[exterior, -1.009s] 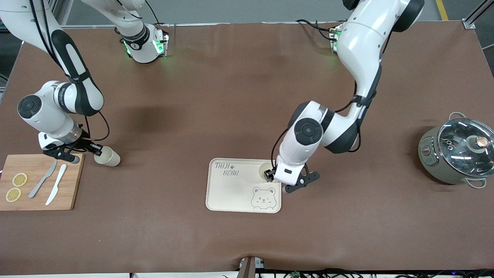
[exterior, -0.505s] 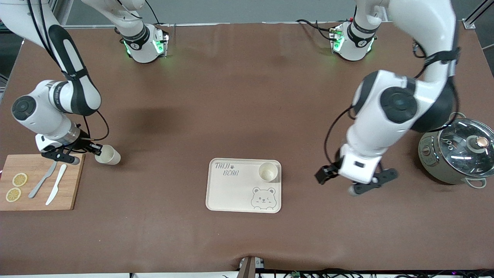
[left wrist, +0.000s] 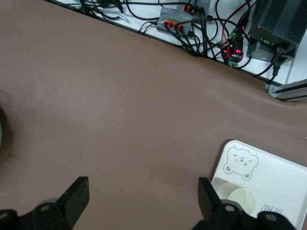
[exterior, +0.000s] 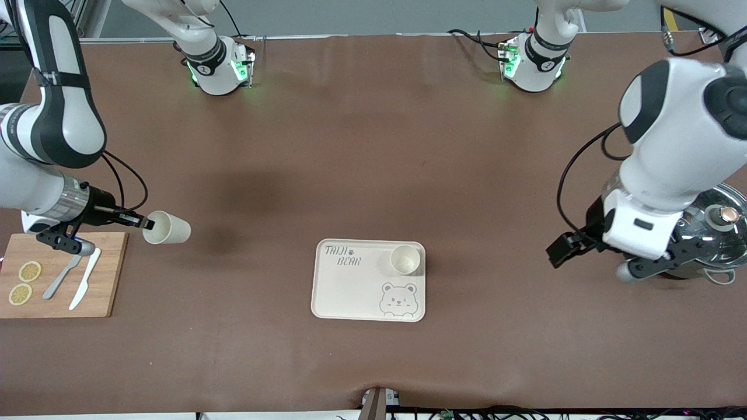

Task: Place white IKEA cup upright on tray with both arms
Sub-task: 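Carry the cup with the right gripper while the left gripper withdraws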

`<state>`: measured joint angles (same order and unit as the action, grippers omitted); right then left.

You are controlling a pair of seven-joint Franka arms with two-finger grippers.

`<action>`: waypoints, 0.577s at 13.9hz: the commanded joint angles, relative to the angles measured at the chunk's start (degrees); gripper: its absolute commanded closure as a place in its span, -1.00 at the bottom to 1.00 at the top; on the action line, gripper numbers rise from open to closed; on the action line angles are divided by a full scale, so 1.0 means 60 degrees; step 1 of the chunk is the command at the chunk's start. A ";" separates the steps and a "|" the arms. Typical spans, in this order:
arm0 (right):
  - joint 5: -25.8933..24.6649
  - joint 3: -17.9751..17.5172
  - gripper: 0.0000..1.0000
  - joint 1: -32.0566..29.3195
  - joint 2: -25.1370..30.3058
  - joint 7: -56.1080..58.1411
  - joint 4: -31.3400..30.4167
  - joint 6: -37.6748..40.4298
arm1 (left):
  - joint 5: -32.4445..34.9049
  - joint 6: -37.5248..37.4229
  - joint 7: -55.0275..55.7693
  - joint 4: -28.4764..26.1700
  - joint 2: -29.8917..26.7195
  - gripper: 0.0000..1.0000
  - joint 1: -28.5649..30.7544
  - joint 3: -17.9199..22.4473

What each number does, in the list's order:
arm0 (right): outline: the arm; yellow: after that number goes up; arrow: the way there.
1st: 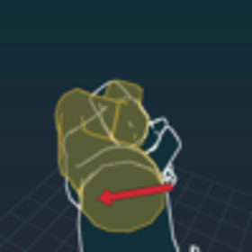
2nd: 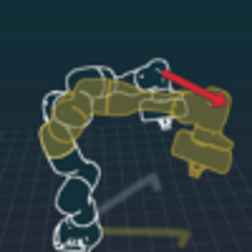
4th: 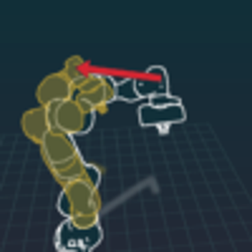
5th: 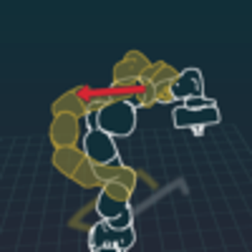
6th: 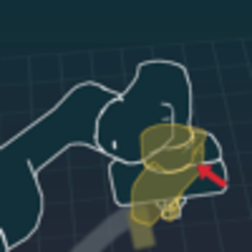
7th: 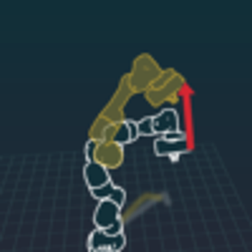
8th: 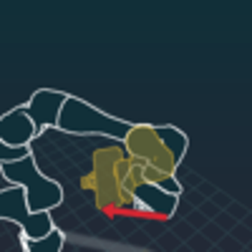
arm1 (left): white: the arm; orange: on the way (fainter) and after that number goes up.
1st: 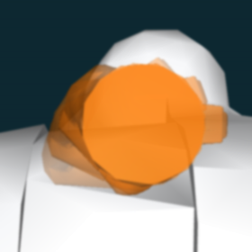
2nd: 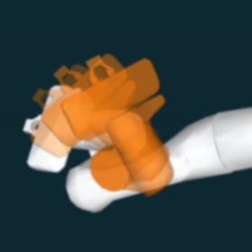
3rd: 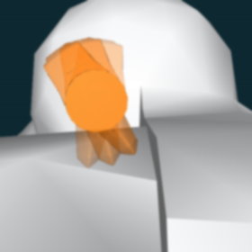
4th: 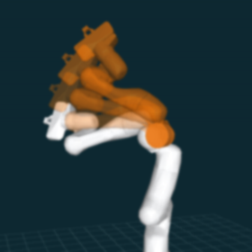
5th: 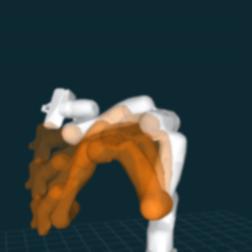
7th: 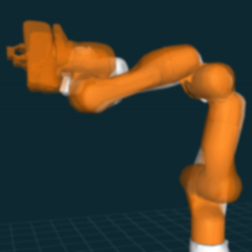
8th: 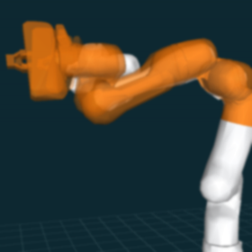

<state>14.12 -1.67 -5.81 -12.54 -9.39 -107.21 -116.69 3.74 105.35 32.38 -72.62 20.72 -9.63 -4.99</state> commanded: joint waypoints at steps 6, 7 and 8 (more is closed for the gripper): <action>0.0152 0.0030 1.00 0.1288 -0.0780 -0.2575 0.1328 0.0040 | 0.0183 -0.2704 -0.3445 -0.0275 -0.1972 -1.00 0.1385 -0.0077; 0.0152 0.0030 1.00 0.1581 -0.0941 -0.3248 0.1431 -0.0033 | 0.0183 -0.2720 -0.3971 -0.0274 -0.2075 -1.00 0.1386 -0.0063; 0.0137 0.0030 1.00 0.1889 -0.1160 -0.3791 0.1563 -0.0121 | 0.0183 -0.2749 -0.4396 -0.0274 -0.2192 -1.00 0.1473 -0.0063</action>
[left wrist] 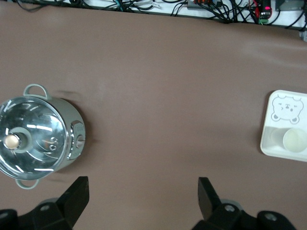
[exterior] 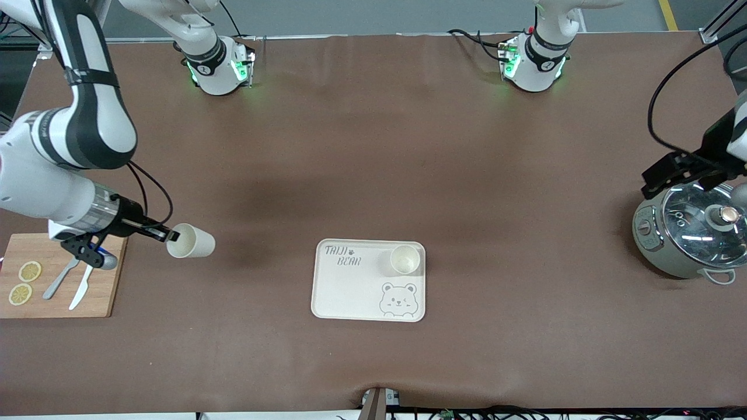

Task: Place white IKEA cup upright on tray with both arms
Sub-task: 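Carry the cup with the right gripper while the left gripper withdraws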

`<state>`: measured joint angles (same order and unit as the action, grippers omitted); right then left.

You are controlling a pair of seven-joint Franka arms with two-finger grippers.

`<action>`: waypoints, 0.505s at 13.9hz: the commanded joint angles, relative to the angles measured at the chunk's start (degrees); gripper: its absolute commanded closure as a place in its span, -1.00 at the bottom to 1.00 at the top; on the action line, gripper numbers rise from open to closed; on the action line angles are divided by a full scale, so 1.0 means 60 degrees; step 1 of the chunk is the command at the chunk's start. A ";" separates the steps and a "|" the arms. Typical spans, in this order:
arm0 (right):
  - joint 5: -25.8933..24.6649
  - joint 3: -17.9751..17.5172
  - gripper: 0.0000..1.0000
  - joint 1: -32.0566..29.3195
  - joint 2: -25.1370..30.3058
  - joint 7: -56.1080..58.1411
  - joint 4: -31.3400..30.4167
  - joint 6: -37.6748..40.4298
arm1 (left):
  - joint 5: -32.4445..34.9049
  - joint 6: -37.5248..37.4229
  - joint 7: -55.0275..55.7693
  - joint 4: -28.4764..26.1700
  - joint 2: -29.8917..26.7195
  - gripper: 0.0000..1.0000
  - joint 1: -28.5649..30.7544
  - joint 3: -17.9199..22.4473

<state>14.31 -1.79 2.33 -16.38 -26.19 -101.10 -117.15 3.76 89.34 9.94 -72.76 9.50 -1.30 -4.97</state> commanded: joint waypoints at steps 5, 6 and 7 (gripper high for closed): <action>0.0135 0.0049 1.00 0.2187 -0.1883 -0.3759 0.0986 -0.2123 | 0.0194 -0.0929 -0.1070 -0.0250 -0.0763 -1.00 0.0334 -0.0066; 0.0047 0.0063 1.00 0.2437 -0.1956 -0.4273 0.1001 -0.2154 | 0.0179 -0.1104 -0.1099 -0.0309 -0.0865 -1.00 0.0334 -0.0066; 0.0032 0.0064 1.00 0.2701 -0.2204 -0.4641 0.1160 -0.2285 | 0.0150 -0.1178 -0.1099 -0.0309 -0.0866 -1.00 0.0334 -0.0080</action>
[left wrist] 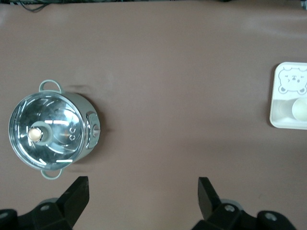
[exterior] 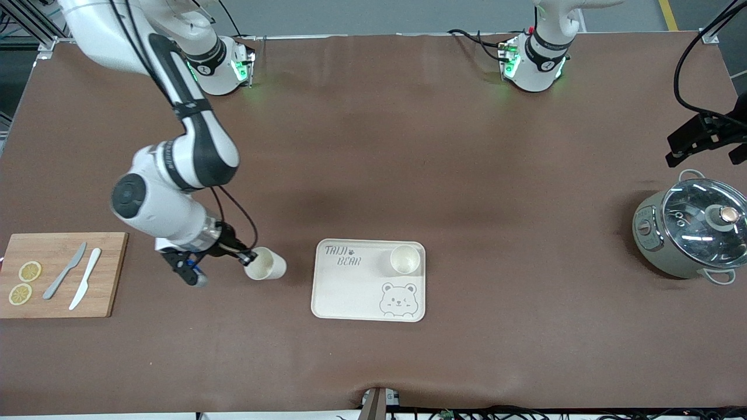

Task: Place white IKEA cup upright on tray with both arms
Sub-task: 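Carry the cup with the right gripper while the left gripper withdraws, then lower the cup onto the tray beside the first cup and open the right gripper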

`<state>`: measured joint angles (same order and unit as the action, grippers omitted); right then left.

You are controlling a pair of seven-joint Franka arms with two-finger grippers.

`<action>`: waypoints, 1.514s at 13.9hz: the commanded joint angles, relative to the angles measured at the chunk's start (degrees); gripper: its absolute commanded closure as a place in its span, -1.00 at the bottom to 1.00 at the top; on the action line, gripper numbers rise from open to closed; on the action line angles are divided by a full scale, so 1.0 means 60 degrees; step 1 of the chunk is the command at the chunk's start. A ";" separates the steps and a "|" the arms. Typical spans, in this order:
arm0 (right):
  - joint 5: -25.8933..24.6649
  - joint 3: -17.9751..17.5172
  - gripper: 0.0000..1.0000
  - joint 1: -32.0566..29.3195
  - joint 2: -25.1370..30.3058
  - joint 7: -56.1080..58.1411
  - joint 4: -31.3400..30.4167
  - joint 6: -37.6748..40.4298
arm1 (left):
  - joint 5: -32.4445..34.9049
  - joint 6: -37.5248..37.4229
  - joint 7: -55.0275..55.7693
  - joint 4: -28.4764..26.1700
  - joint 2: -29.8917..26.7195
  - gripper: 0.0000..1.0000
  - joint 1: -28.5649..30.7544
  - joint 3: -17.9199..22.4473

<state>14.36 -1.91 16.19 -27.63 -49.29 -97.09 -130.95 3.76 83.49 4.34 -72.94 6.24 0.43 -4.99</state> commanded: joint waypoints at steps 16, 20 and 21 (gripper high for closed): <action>-0.1293 0.0202 0.78 0.1960 -0.1884 -0.3736 0.1065 -0.0910 | -0.0217 0.0202 -0.0826 -0.2767 -0.2093 -1.00 -0.0013 0.0362; -0.1339 0.0202 0.33 0.1989 -0.1885 -0.3869 0.1050 -0.0881 | -0.0173 0.1112 -0.0811 -0.3357 -0.2388 -1.00 -0.0159 0.0611; -0.1354 0.0187 -0.42 0.1989 -0.1856 -0.3869 0.1065 -0.0779 | -0.0144 0.1215 -0.0797 -0.3313 -0.2330 -1.00 -0.0145 0.0611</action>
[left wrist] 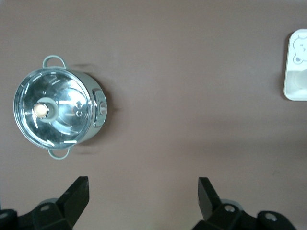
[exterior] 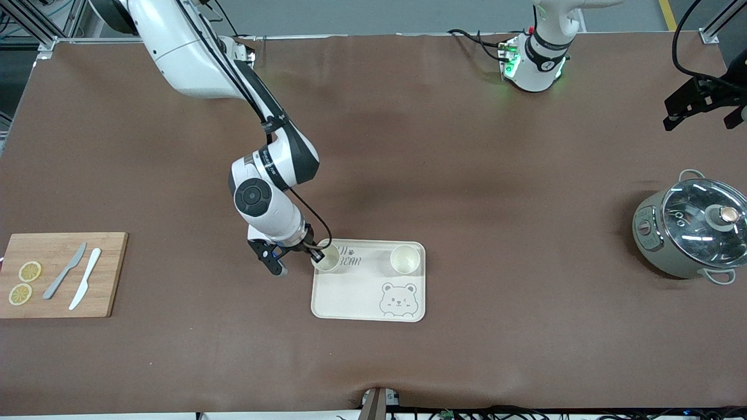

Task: Place white IKEA cup upright on tray with both arms
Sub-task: 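Lower the cup onto the tray beside the first cup and open the right gripper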

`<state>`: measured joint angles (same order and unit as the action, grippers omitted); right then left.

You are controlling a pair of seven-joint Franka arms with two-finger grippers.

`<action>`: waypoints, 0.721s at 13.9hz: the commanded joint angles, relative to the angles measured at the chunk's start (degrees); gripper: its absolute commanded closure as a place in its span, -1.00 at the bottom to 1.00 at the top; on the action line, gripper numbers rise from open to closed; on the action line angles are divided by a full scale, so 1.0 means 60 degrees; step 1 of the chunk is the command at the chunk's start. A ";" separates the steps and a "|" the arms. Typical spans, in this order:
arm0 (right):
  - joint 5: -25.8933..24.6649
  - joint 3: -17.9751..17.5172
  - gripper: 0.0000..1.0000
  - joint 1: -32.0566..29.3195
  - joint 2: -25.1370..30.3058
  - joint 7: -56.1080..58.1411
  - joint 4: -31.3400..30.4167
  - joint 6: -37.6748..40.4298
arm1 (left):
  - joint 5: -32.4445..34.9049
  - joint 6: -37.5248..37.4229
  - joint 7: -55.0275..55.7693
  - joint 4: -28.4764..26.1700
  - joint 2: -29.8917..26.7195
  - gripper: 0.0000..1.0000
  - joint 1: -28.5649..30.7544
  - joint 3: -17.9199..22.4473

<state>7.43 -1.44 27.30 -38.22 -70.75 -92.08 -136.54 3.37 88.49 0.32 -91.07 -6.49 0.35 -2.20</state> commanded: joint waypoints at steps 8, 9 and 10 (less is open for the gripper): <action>0.0139 0.0006 -1.00 0.0152 0.0174 -0.1947 0.0361 0.0227 | -0.0034 0.0882 0.0255 -0.0202 0.0246 -1.00 -0.0146 0.0029; 0.0153 0.0021 -1.00 0.0195 0.0232 -0.1948 0.0362 0.0270 | -0.0020 0.0838 0.0255 -0.0202 0.0217 -1.00 -0.0146 0.0044; 0.0110 0.0021 -1.00 0.0094 0.0508 -0.1803 0.0362 0.0604 | -0.0034 0.0838 0.0284 -0.0188 0.0188 -1.00 -0.0131 0.0044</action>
<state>7.83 -1.69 27.78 -37.68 -80.91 -90.00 -135.78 3.37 93.19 1.32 -91.97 -4.39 -0.23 -2.10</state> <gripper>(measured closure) 0.000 0.000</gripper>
